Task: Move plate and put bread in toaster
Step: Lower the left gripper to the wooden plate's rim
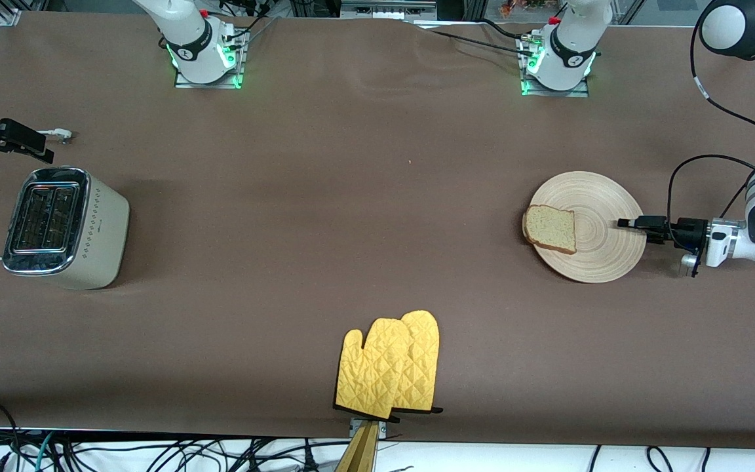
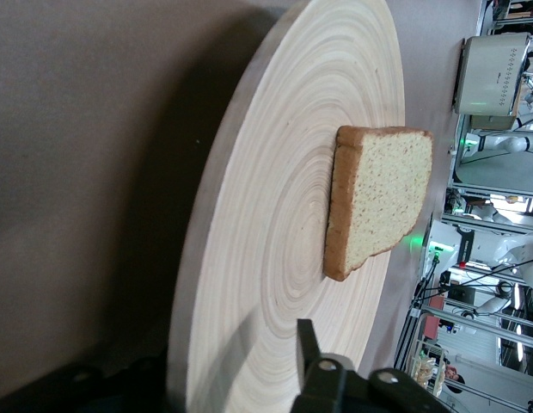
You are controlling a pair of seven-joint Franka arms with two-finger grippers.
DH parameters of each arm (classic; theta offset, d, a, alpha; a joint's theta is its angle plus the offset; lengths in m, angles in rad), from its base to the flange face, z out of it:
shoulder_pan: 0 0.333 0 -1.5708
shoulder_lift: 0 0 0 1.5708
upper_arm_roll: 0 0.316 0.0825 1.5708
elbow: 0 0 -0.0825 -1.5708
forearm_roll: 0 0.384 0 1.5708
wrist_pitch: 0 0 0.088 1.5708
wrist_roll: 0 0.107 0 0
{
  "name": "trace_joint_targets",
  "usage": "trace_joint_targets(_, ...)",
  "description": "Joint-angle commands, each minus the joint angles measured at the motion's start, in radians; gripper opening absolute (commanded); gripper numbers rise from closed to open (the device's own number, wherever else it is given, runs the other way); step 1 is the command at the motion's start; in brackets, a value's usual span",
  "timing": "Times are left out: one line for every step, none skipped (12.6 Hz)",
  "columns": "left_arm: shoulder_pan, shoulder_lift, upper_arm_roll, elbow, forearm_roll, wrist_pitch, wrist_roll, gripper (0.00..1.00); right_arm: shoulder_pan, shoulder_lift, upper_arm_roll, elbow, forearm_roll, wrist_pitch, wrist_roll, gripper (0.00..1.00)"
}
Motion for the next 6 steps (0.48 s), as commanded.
trace_joint_targets(-0.009,0.004,0.011,-0.005,-0.028,0.002,0.041,0.20,-0.006,0.004,0.005,0.017,-0.001,-0.014,-0.007,1.00)
trace_joint_targets(-0.013,0.009,0.012,-0.004,-0.026,0.002,0.041,0.20,-0.006,0.004,0.005,0.017,-0.001,-0.014,-0.007,1.00)
trace_joint_targets(-0.013,0.012,0.012,-0.004,-0.028,0.003,0.040,0.16,-0.006,0.004,0.005,0.017,-0.002,-0.014,-0.007,1.00)
trace_joint_targets(-0.015,0.013,0.012,-0.004,-0.026,0.003,0.037,0.07,-0.006,0.004,0.005,0.017,-0.001,-0.014,-0.007,1.00)
trace_joint_targets(-0.016,0.013,0.011,-0.002,-0.026,0.003,0.038,0.00,-0.006,0.004,0.005,0.017,-0.002,-0.014,-0.007,1.00)
trace_joint_targets(-0.016,0.013,0.011,-0.002,-0.026,0.003,0.043,0.00,-0.006,0.004,0.005,0.017,-0.001,-0.014,-0.007,1.00)
